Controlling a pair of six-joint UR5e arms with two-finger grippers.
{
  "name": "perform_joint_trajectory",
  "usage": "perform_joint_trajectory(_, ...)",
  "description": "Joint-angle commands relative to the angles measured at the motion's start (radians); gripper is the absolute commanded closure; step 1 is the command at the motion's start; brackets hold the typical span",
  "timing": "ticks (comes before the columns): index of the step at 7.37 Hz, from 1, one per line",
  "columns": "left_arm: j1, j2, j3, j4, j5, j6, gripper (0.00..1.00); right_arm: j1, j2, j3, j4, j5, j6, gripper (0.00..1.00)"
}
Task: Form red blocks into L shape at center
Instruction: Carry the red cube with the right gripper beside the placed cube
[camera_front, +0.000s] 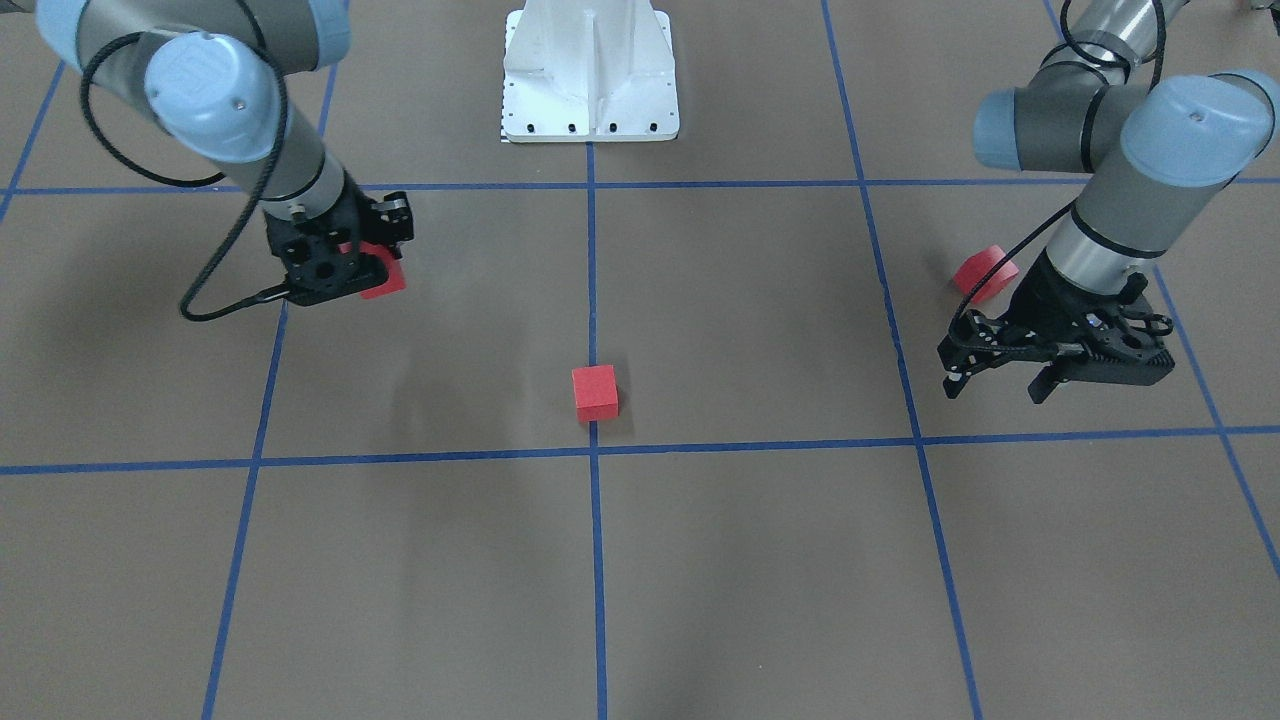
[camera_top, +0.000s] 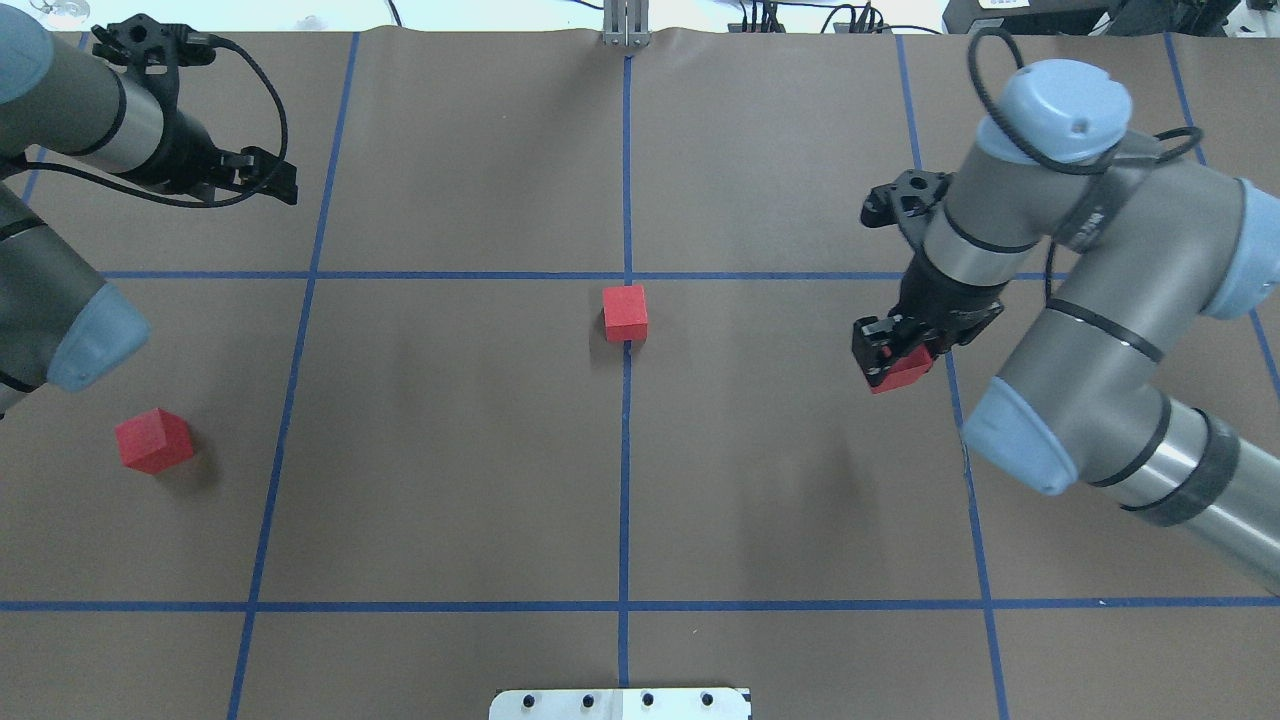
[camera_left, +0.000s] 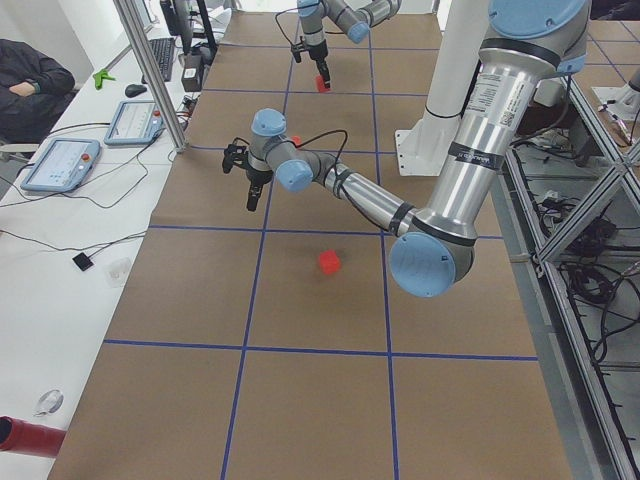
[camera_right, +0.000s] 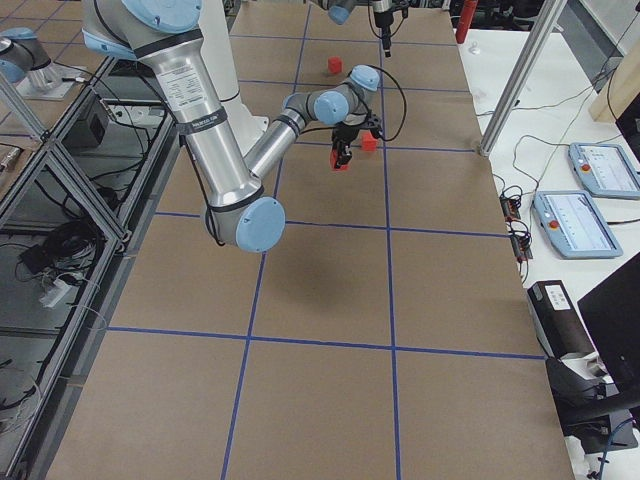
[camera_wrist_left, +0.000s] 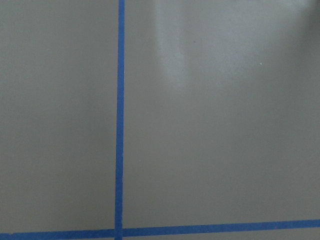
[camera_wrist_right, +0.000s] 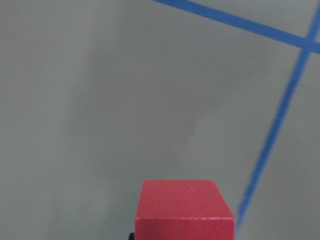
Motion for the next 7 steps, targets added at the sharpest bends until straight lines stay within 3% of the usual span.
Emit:
perform_joint_trajectory(1,-0.088,0.055,0.001,-0.004,-0.071,0.12,0.01,-0.104,0.193,-0.124,0.06,-0.03,0.228,1.0)
perform_joint_trajectory(3,-0.107,0.058,0.01,-0.002,-0.072,0.147,0.01,-0.155,0.32,-0.349,0.256,-0.093,0.4,1.0)
perform_joint_trajectory(4,-0.108,0.058,0.016,-0.002,-0.072,0.147,0.01,-0.164,0.366,-0.429,0.278,-0.128,0.413,1.0)
perform_joint_trajectory(7,-0.105,0.056,0.021,-0.002,-0.07,0.144,0.01,-0.172,0.368,-0.469,0.281,-0.227,0.421,1.0)
